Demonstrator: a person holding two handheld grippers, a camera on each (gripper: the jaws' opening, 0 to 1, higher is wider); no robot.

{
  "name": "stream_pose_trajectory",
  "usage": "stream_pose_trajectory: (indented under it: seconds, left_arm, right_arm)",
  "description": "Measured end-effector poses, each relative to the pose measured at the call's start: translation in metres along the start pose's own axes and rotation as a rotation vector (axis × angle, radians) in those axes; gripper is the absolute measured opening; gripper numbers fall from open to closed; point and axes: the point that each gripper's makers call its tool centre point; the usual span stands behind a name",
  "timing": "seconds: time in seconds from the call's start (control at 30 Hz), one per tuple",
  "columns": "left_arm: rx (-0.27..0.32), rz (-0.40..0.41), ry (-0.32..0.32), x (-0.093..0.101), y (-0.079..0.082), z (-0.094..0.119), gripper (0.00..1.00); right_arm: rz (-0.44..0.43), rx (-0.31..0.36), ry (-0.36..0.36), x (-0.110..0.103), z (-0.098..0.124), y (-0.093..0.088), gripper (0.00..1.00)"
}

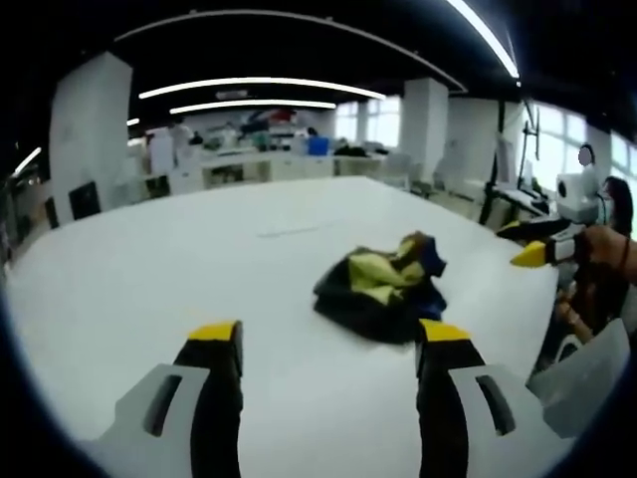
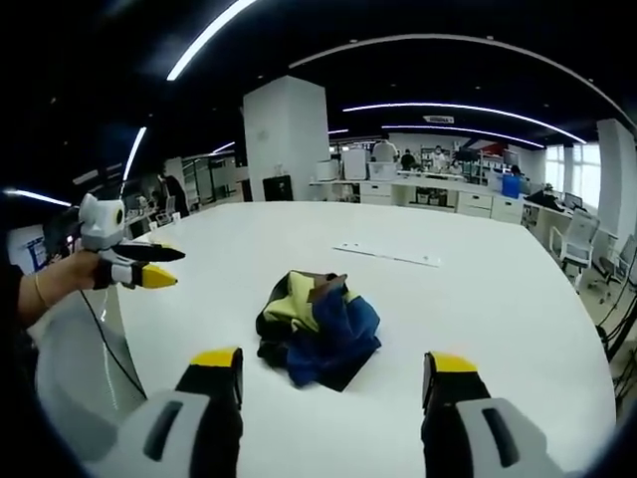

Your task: Fold the garment on the visible template until the final outline fits inside the template.

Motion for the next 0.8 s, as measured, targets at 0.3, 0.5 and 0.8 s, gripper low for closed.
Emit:
stream_pose_trajectory:
  seconds: [0.3, 0.5, 0.8]
  left_arm:
    - [-0.034, 0.018, -0.004, -0.007, -0.009, -0.025, 0.48]
    - [-0.023, 0.062, -0.032, -0.011, -0.01, -0.05, 0.39]
    - [-0.056, 0.087, -0.046, -0.013, -0.016, -0.087, 0.33]
  right_arm:
    - [-0.019, -0.004, 0.024, -0.004, -0.026, -0.004, 0.63]
    - [-0.015, -0.016, 0.025, -0.003, -0.041, -0.008, 0.51]
    - [-0.018, -0.03, 0.019, 0.0, -0.062, -0.012, 0.35]
Point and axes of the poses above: the point that each gripper's makers call its tool centre point, and the gripper's own axes: z roughly backward along the fingers, x roughly to its right, y roughly out of its top, and after that the axes turned 14 degrees about z, right-handed
